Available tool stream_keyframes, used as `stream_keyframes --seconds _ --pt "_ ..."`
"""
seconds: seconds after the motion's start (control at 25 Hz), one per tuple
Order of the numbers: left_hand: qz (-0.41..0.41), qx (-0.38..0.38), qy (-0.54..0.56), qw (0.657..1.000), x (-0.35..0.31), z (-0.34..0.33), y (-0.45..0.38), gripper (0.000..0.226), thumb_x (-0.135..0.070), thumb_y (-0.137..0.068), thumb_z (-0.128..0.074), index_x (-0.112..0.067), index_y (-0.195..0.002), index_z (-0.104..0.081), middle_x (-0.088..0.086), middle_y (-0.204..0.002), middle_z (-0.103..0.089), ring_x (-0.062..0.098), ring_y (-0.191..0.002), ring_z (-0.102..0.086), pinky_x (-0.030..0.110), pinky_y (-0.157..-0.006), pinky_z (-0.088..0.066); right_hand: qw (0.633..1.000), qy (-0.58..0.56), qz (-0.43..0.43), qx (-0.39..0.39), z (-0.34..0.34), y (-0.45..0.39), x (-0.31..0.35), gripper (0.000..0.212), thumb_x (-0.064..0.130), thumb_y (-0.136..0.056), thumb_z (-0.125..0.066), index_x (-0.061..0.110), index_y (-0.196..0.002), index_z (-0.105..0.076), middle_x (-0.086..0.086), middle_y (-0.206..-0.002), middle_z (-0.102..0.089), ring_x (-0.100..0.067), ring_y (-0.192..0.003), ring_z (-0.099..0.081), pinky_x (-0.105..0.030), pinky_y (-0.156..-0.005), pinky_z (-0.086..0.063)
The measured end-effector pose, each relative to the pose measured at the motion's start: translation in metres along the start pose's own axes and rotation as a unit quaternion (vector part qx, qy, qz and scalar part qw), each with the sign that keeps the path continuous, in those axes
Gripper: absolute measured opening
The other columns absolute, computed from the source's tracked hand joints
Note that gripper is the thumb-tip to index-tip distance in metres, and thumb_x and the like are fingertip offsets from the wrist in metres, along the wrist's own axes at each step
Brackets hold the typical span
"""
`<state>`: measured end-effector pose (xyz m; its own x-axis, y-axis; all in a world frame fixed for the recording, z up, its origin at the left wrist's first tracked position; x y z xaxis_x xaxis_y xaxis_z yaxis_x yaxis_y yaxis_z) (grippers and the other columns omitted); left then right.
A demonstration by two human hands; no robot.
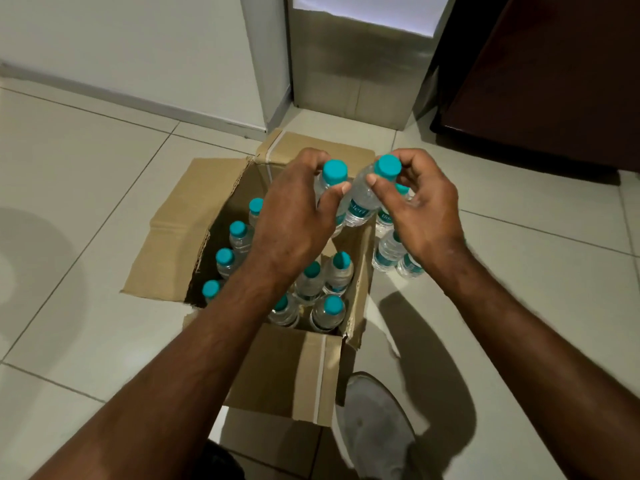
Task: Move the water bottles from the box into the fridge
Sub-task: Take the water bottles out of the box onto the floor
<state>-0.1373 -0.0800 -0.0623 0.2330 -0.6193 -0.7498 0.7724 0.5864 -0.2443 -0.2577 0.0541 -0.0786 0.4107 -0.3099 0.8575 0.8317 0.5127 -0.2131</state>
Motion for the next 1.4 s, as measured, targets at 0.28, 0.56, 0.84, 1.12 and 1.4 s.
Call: stream_keyframes --seconds 0.28,0.56,0.84,1.12,1.4 --pt "-0.062 0.069 0.043 0.995 -0.047 -0.035 0.018 0.036 -0.044 -0.096 -0.058 -0.024 -0.126 -0.053 -0.01 -0.118 -0.062 0.002 -0.103 -0.058 0.026 -0.087 -0.054 0.996 0.044 0.05 -0.063 0.071 0.032 -0.003 0.038 0.044 -0.098 -0.061 0.018 -0.124 -0.057 0.014 -0.118 -0.061 0.0 -0.111 -0.06 -0.007 -0.077 -0.053" --pt "-0.058 0.249 0.02 0.967 -0.038 -0.101 0.034 0.035 -0.042 -0.092 -0.065 -0.03 -0.124 -0.057 -0.015 -0.114 -0.064 -0.006 -0.087 -0.058 0.014 -0.075 -0.048 0.996 0.051 -0.034 -0.066 0.091 0.08 -0.07 0.035 0.055 -0.094 -0.059 0.03 -0.118 -0.056 0.023 -0.112 -0.063 0.004 -0.103 -0.061 -0.008 -0.064 -0.05" --pt "-0.053 0.314 -0.07 0.945 -0.015 -0.129 0.043 0.035 -0.032 -0.093 -0.068 -0.024 -0.126 -0.059 -0.006 -0.124 -0.064 0.009 -0.105 -0.059 0.029 -0.093 -0.05 0.992 0.007 -0.12 -0.029 0.069 0.098 -0.126 0.024 0.042 -0.091 -0.068 0.036 -0.112 -0.058 0.028 -0.109 -0.064 0.001 -0.108 -0.063 -0.004 -0.082 -0.048" --pt "-0.068 0.361 -0.173 0.914 -0.012 -0.141 0.048 0.04 -0.023 -0.094 -0.067 -0.02 -0.131 -0.051 0.0 -0.123 -0.062 0.014 -0.105 -0.06 0.033 -0.095 -0.053 0.991 0.011 -0.136 0.013 0.052 0.104 -0.135 0.027 0.031 -0.096 -0.067 0.032 -0.12 -0.056 0.03 -0.113 -0.06 0.011 -0.109 -0.058 -0.001 -0.081 -0.046" --pt "-0.041 0.381 -0.188 0.904 -0.012 -0.144 0.044 0.043 -0.02 -0.095 -0.066 -0.017 -0.134 -0.05 0.004 -0.124 -0.061 0.018 -0.109 -0.06 0.036 -0.098 -0.052 0.989 0.03 -0.139 0.051 0.047 0.104 -0.139 0.034 0.031 -0.096 -0.066 0.031 -0.128 -0.055 0.03 -0.117 -0.059 0.014 -0.109 -0.057 -0.008 -0.081 -0.051"
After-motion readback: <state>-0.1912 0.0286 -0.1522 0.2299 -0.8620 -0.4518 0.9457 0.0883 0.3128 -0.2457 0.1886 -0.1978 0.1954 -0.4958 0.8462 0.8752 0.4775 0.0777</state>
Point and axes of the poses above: each hand's wrist, its own y-axis away from the middle knuckle, its own z-axis out of the back of the hand, x = y × z, the point moved 4 cm from there along -y, towards the middle knuckle
